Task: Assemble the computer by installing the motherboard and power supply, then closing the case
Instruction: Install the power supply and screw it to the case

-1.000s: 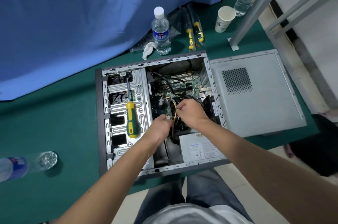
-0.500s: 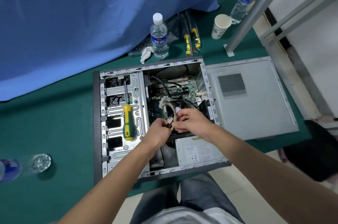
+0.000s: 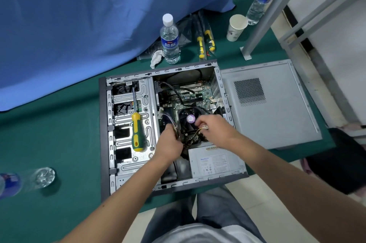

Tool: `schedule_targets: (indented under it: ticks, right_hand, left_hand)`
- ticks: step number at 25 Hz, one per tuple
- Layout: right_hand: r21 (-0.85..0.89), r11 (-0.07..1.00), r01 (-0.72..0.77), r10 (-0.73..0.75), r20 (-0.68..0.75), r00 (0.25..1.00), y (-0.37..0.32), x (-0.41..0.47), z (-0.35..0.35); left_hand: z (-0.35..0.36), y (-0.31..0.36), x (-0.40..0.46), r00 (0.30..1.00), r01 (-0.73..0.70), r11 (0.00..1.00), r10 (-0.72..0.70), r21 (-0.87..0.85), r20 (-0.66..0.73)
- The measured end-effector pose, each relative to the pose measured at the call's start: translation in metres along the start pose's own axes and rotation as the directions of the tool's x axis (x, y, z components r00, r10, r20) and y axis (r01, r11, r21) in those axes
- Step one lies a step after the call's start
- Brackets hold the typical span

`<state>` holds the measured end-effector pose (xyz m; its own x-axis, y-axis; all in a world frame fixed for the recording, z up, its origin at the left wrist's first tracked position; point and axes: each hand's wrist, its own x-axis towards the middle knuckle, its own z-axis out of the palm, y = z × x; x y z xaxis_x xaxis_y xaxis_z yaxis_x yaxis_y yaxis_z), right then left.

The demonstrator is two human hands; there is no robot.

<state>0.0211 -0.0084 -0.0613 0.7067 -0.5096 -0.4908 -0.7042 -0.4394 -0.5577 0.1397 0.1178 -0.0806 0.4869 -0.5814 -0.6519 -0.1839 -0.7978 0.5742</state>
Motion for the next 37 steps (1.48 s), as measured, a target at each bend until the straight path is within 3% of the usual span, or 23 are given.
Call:
schedule_targets:
  ticks: [4, 8, 10, 13, 16, 18, 20, 21, 25, 28, 31, 35, 37]
  right_hand:
    - [-0.441, 0.875, 0.201, -0.177, 0.094, 0.98, 0.007, -0.005, -0.003]
    - [-0.568, 0.759, 0.32, -0.32, 0.104, 0.942, 0.016, -0.012, -0.005]
    - [-0.515, 0.793, 0.326, -0.331, 0.084, 0.94, 0.019, -0.01, -0.01]
    - [-0.304, 0.92, 0.246, -0.242, 0.052, 0.969, 0.016, -0.006, -0.02]
    - [-0.257, 0.936, 0.238, -0.237, 0.038, 0.971, 0.017, -0.011, -0.023]
    - [-0.16, 0.967, 0.198, -0.225, -0.179, 0.958, 0.02, -0.013, -0.028]
    - [0.044, 0.995, 0.092, -0.064, -0.43, 0.901, 0.023, -0.005, -0.041]
    - [0.128, 0.991, 0.044, 0.022, -0.474, 0.88, 0.024, 0.002, -0.048]
    - [0.033, 0.999, -0.039, 0.05, -0.477, 0.878, 0.019, 0.04, -0.063]
    - [-0.054, 0.999, -0.002, -0.025, -0.499, 0.867, 0.015, 0.061, -0.061]
    - [-0.199, 0.98, -0.008, -0.097, -0.512, 0.853, 0.023, 0.066, -0.043]
    - [-0.215, 0.976, -0.023, -0.103, -0.56, 0.822, 0.031, 0.07, -0.034]
    - [-0.292, 0.955, -0.049, -0.122, -0.54, 0.833, 0.029, 0.071, -0.032]
  left_hand:
    - [0.001, 0.013, 0.002, 0.989, -0.137, 0.955, 0.146, 0.263, -0.016]
    - [0.006, 0.016, 0.003, 0.988, -0.134, 0.944, 0.152, 0.301, -0.038]
    - [0.012, 0.017, 0.001, 0.954, -0.266, 0.918, 0.295, 0.296, -0.059]
    - [0.018, 0.026, 0.008, 0.883, -0.467, 0.833, 0.454, 0.298, 0.114]
    - [0.02, 0.029, 0.018, 0.896, -0.441, 0.867, 0.409, 0.233, 0.174]
    - [0.021, 0.024, 0.021, 0.908, -0.416, 0.893, 0.398, 0.173, 0.131]
    - [0.019, 0.018, 0.024, 0.909, -0.416, 0.899, 0.408, 0.135, 0.083]
    - [0.018, 0.016, 0.026, 0.906, -0.423, 0.896, 0.416, 0.137, 0.075]
    - [0.025, 0.02, 0.031, 0.877, -0.48, 0.857, 0.473, 0.189, 0.085]
    - [0.03, 0.029, 0.039, 0.808, -0.587, 0.758, 0.572, 0.285, 0.141]
    - [0.032, 0.037, 0.055, 0.693, -0.712, 0.57, 0.665, 0.411, 0.278]
    - [0.049, 0.041, 0.068, 0.574, -0.786, 0.292, 0.673, 0.545, 0.467]
    - [0.054, 0.038, 0.072, 0.566, -0.783, 0.249, 0.665, 0.57, 0.488]
